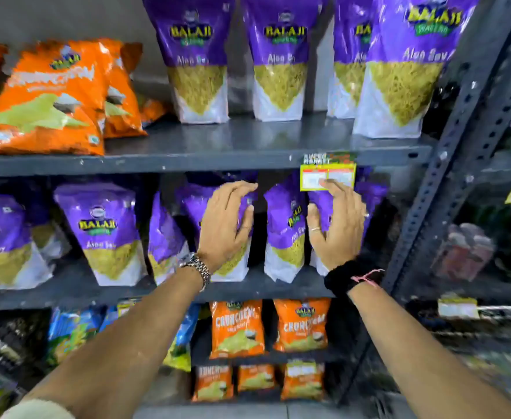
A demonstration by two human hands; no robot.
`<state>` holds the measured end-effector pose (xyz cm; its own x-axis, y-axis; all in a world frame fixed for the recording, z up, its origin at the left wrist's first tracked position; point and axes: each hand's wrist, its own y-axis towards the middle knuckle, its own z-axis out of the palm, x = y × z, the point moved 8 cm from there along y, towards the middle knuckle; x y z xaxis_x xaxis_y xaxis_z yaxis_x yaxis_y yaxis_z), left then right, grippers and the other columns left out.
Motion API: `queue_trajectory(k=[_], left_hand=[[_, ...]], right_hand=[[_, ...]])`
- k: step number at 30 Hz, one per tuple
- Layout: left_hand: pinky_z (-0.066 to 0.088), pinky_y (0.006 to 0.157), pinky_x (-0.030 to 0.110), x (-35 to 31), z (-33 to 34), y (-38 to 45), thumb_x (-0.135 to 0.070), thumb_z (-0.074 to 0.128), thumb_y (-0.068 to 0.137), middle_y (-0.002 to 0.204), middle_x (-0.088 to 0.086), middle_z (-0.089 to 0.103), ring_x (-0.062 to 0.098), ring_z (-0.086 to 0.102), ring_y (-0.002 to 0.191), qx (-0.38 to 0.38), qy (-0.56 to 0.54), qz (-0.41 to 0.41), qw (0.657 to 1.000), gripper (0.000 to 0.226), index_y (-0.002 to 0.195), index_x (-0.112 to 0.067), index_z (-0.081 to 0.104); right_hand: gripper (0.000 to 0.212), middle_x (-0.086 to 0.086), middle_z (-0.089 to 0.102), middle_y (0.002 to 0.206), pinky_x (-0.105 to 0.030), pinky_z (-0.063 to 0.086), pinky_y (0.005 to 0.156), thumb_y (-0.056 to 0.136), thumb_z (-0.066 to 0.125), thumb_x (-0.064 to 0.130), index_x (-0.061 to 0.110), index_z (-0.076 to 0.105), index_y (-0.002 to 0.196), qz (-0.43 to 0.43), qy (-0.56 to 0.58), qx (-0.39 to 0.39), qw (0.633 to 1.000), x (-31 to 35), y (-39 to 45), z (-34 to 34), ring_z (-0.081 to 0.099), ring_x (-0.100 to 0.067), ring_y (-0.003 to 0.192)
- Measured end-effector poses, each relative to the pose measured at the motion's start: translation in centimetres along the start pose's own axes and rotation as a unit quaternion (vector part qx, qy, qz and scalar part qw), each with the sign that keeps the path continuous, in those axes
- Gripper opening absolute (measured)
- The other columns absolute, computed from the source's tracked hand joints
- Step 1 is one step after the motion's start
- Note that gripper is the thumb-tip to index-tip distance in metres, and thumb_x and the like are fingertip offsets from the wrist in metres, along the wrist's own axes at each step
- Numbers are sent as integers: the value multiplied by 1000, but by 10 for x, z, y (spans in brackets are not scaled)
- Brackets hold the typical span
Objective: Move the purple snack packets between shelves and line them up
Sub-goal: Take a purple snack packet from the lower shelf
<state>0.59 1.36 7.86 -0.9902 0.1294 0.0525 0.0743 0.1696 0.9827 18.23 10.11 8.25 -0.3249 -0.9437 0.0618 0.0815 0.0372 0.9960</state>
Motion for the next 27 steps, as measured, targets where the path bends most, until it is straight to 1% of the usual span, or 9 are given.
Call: queue_trajectory(k=[4,7,10,12,16,19,22,25,27], left_hand=[[40,99,28,34,23,-19,-19,44,93,122,5,55,15,51,110,81,-63,-111,988,28,120,-18,51],[50,91,36,58,48,-33,-20,45,93,116,-1,58,13,58,99,152,-147,-238,948,29,121,-16,51],[43,103,28,61,68,-45,-10,48,93,125,11,57,22,56,117,221,-220,-327,892,38,130,-3,45],[39,100,20,59,78,-56,-12,48,93,138,17,50,25,50,126,269,-224,-355,867,43,134,-2,40],[43,105,45,65,88,-67,-54,47,80,129,16,59,28,56,120,280,-167,-343,881,51,125,-28,46],[45,96,33,52,80,-60,-45,51,87,121,12,64,26,59,113,260,-148,-323,898,59,136,-16,38],[35,76,18,46,71,-58,-37,54,89,111,2,59,16,56,102,222,-134,-310,915,62,141,-11,31],[35,76,17,47,65,-60,-39,56,87,120,3,56,16,53,104,202,-133,-311,919,71,145,-14,23],[36,97,21,48,60,-57,-49,58,81,143,0,43,15,43,128,186,-157,-307,920,85,147,-16,15]], right_hand=[[45,-13,61,114,-28,32,92,75,62,16,7,53,117,87,14,85,993,-24,-12,31,50,-27,108],[63,-19,54,123,-34,29,101,70,65,22,2,45,126,159,23,173,972,-42,-27,64,47,-36,118],[74,-21,47,133,-36,26,108,71,69,23,-3,37,133,214,34,236,947,-54,-41,88,40,-35,128],[81,-21,42,139,-34,26,109,72,71,20,-3,30,137,249,52,271,929,-60,-52,99,38,-33,132],[80,-18,37,146,-36,29,111,72,71,13,2,28,139,287,85,317,900,-61,-63,106,35,-31,135],[72,-22,39,142,-47,35,109,73,69,6,-1,33,136,275,129,347,887,-50,-62,111,40,-35,129],[61,-27,51,127,-60,43,93,78,60,8,8,35,134,270,162,370,874,-42,-69,117,53,-41,110],[67,-7,49,134,-42,44,104,78,62,15,12,33,138,274,216,367,863,-35,-70,116,51,-26,120],[57,-8,39,143,-27,53,93,86,54,19,8,34,138,298,228,353,857,-36,-69,115,55,-22,113]])
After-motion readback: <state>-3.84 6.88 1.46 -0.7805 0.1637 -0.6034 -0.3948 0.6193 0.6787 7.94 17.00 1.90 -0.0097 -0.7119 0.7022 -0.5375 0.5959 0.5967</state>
